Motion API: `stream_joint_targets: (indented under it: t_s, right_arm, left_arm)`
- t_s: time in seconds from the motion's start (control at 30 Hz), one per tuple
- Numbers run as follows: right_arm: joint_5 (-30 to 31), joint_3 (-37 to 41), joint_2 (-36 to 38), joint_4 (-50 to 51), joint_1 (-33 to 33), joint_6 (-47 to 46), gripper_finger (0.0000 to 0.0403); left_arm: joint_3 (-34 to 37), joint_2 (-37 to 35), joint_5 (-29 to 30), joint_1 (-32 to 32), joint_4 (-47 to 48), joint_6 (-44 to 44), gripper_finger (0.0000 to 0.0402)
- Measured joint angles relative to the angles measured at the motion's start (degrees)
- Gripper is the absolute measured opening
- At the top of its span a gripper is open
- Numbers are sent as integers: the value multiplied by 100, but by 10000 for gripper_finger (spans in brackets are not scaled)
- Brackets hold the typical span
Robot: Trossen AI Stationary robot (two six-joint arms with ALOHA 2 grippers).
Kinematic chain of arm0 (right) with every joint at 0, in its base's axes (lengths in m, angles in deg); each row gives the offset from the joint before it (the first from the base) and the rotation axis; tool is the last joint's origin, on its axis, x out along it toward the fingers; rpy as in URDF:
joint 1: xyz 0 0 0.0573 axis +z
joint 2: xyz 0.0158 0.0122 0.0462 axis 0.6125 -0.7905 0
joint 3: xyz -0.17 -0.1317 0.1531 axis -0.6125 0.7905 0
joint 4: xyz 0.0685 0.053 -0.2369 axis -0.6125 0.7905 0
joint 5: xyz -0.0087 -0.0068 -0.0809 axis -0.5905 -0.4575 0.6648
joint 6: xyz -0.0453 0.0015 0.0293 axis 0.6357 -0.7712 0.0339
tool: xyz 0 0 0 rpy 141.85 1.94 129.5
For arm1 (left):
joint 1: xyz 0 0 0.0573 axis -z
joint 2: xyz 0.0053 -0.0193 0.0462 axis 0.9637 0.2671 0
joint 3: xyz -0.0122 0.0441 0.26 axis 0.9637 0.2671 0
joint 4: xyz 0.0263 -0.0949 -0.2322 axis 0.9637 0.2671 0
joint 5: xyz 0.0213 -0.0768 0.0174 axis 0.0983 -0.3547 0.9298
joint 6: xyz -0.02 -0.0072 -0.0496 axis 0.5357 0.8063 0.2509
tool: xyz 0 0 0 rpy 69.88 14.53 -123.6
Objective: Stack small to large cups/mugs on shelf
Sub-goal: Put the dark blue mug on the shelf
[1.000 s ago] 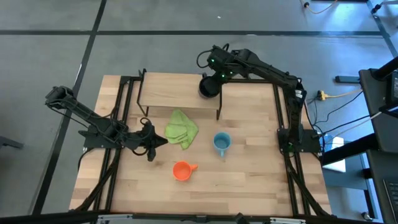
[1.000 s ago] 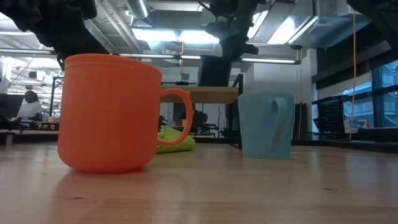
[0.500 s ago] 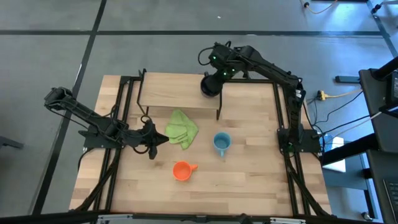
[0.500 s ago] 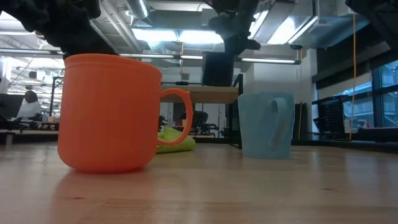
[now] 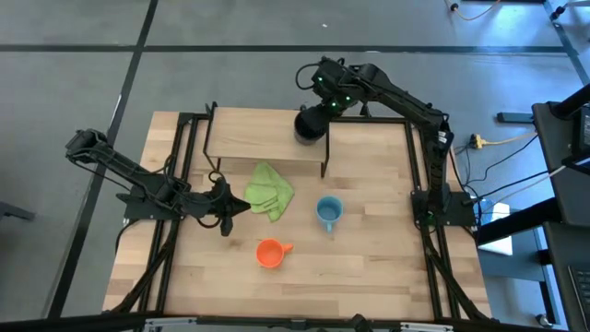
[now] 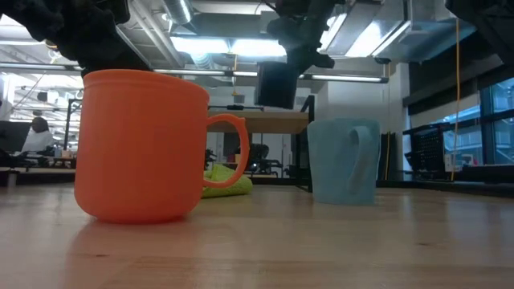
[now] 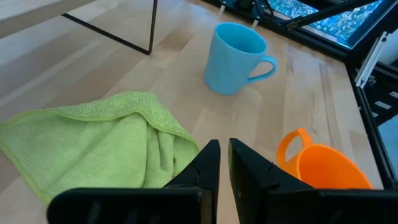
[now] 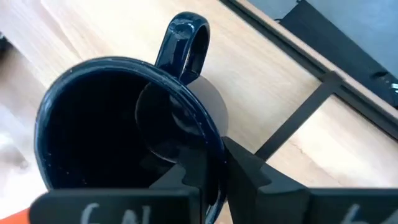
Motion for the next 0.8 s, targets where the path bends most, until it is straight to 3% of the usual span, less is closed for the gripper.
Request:
stream_joint_targets:
  t_s: [0.4,0.8]
  right_arm:
    - [15,27,-8,20,-1,-1,48]
    - [164,35,-91,-178,-1,133,103]
  left_arm:
    - [0,0,4,0,0,-2,27]
    - [0,0,11,0,28,-2,27]
